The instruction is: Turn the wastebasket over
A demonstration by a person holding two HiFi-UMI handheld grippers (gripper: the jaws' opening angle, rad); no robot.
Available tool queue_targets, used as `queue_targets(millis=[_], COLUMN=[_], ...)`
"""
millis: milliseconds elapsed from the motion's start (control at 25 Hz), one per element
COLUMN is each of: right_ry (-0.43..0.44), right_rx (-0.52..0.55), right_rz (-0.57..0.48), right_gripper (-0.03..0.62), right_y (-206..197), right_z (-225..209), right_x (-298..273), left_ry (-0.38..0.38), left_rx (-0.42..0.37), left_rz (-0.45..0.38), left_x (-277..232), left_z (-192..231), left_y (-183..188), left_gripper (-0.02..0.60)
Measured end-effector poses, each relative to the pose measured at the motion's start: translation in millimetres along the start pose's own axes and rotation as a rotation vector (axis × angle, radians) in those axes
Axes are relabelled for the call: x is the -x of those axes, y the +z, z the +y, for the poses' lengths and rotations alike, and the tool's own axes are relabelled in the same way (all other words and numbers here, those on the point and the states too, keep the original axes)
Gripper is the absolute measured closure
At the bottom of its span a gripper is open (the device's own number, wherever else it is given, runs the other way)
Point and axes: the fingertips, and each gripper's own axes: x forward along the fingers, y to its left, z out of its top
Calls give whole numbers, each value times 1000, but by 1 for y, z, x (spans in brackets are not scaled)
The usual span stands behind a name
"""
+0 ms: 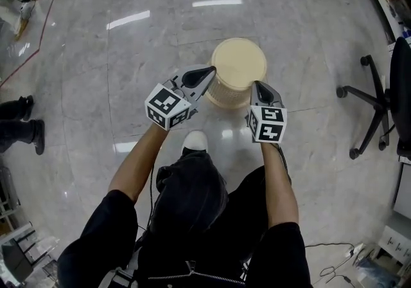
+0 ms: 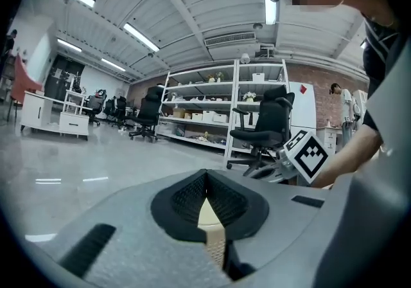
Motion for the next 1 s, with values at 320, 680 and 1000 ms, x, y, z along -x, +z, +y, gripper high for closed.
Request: queue_targets(millis=[320,680,1000], right_ry=[18,-19,43], right_rx=[7,17,-20], right_rz=[-51,1,-10], right_gripper=[585,583,583], right_y=[128,327,487], right_z=[7,9,48], right_x=[40,153,274], left_ry=[9,-7,7], left_rx=[21,62,76], left_rz=[-24,-7,-3], left_x=[-5,20,66], left_z=[14,-11,-45], left_y=[126,354,535], left_gripper=[577,577,577])
